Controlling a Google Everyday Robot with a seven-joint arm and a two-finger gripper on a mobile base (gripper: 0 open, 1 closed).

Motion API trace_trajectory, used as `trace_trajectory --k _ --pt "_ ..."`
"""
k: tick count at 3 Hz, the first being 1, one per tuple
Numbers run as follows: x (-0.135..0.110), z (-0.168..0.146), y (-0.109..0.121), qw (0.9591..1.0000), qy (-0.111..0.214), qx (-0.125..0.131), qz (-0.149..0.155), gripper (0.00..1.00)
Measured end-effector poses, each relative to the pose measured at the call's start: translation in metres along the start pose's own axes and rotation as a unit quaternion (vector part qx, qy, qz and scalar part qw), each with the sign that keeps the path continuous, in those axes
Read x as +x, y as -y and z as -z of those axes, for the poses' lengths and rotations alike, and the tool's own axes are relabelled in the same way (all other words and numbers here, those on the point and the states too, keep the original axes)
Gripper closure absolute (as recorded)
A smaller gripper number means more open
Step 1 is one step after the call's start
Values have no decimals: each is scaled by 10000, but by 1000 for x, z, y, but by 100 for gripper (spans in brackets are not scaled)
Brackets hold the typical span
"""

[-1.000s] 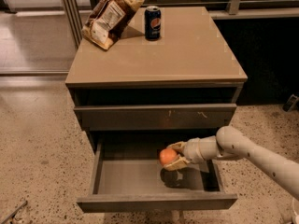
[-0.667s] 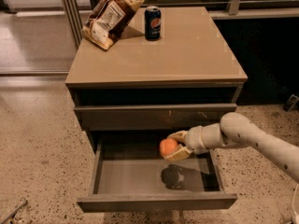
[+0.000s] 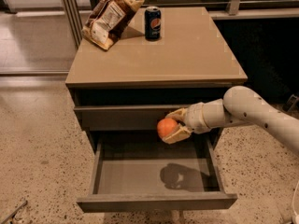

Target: Pick orange from middle drawer and place on counter

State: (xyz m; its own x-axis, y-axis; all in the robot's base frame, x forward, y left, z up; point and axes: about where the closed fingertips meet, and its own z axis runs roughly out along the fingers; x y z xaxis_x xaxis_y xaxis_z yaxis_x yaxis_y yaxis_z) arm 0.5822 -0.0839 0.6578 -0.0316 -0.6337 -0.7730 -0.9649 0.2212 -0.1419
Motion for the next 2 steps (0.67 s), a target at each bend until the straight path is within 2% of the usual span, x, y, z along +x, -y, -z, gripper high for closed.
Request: trace_trajectory --k 1,2 --pt "-28 19 -4 9998 203 -71 13 100" --pt "-77 61 -11 9995 316 -76 47 100"
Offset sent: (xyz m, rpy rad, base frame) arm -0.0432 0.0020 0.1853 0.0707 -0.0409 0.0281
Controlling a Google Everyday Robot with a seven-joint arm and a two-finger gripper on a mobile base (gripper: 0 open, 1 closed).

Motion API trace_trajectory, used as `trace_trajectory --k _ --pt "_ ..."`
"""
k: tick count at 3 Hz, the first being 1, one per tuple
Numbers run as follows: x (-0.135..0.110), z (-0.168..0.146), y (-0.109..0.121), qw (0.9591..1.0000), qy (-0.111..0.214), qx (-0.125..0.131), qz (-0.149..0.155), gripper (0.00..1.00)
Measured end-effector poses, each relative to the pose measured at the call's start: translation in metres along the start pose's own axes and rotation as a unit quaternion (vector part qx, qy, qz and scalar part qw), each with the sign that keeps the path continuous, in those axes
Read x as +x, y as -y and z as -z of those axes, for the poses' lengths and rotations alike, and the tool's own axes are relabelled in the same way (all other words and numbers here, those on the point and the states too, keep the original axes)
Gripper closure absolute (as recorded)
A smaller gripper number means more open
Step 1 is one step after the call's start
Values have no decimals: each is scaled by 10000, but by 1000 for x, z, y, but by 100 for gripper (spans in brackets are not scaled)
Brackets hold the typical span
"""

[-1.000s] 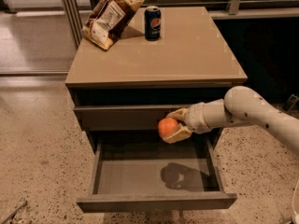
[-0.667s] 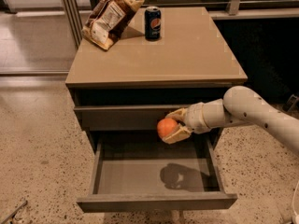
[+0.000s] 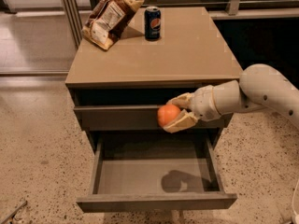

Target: Pick orange from middle drawer and place on counter

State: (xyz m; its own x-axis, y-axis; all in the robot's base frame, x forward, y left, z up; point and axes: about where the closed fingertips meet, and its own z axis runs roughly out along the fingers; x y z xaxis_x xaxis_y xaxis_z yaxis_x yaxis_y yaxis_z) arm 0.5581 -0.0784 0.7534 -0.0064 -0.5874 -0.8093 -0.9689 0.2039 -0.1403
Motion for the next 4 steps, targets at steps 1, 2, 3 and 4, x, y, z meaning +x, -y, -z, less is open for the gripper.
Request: trace_trajectory --k 1,2,3,4 --pt "-78 56 2 9989 -143 284 358 100" --pt "-78 56 2 9989 -143 283 358 100" --pt "-91 59 18 9969 -75 569 532 100" --pt "-111 69 58 9917 -50 1012 794 100"
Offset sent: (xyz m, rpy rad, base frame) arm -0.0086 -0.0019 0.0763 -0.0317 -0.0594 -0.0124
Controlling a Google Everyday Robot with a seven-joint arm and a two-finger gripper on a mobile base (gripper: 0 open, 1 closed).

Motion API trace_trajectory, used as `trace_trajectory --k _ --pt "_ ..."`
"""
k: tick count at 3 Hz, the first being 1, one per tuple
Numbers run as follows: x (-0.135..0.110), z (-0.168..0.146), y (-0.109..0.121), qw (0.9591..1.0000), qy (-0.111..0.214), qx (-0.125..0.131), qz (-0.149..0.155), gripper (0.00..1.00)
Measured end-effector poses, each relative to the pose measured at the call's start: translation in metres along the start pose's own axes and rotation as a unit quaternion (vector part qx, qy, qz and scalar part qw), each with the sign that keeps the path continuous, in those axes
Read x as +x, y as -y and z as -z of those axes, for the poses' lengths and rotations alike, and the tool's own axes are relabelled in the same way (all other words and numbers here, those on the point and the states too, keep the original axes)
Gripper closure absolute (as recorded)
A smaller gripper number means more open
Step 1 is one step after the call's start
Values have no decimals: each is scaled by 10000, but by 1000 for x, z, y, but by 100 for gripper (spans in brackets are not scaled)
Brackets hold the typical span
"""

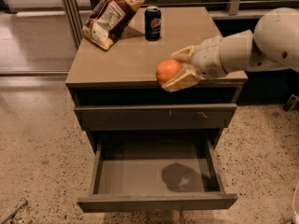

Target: Pick orange from middle drawer and place on counter

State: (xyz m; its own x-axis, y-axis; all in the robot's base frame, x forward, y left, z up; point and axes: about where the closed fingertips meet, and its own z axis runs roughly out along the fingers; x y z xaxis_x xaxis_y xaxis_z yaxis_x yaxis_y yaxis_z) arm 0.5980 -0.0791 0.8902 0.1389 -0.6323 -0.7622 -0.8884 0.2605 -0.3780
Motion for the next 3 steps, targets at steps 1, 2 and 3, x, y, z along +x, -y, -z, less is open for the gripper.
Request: trace_trajectory --k 1,2,3 --pt "-6 -4 47 9994 68 302 133 100" --pt "-5 -15 90 9984 204 521 102 100" --pt "5 -28 120 9973 359 635 -100 100"
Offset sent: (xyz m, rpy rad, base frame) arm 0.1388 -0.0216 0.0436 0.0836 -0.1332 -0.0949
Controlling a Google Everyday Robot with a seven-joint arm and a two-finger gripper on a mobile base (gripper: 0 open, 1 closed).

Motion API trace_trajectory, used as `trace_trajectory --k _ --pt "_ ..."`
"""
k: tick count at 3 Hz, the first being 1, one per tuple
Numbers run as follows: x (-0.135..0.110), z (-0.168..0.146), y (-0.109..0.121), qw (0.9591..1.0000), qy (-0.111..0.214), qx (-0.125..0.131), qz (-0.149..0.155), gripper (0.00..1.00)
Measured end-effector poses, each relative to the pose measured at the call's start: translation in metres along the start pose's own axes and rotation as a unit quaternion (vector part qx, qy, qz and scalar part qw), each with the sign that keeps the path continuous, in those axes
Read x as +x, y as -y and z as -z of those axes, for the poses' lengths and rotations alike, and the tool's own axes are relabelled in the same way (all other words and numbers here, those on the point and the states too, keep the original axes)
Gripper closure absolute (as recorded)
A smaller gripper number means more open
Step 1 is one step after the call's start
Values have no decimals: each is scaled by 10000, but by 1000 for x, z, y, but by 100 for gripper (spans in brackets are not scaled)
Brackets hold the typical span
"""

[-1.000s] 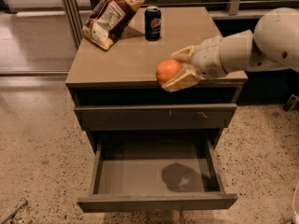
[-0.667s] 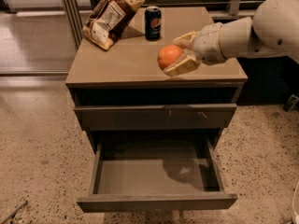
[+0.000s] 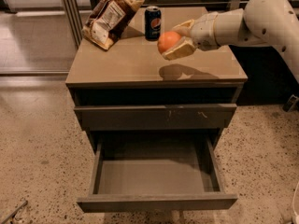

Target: Pick orange from middle drawer and place on counter

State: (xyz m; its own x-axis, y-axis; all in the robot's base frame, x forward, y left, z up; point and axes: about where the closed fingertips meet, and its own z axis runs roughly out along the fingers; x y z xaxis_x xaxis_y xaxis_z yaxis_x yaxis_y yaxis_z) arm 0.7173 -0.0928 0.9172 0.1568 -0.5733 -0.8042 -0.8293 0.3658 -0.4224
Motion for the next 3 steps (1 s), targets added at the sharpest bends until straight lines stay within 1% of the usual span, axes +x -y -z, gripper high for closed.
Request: trace_trajectory --k 1,2,3 --pt "19 -16 15 9994 40 40 -331 100" --pt "36 -29 21 9980 17 25 -625 100" --pt "50 -39 21 9963 -61 -48 -859 100"
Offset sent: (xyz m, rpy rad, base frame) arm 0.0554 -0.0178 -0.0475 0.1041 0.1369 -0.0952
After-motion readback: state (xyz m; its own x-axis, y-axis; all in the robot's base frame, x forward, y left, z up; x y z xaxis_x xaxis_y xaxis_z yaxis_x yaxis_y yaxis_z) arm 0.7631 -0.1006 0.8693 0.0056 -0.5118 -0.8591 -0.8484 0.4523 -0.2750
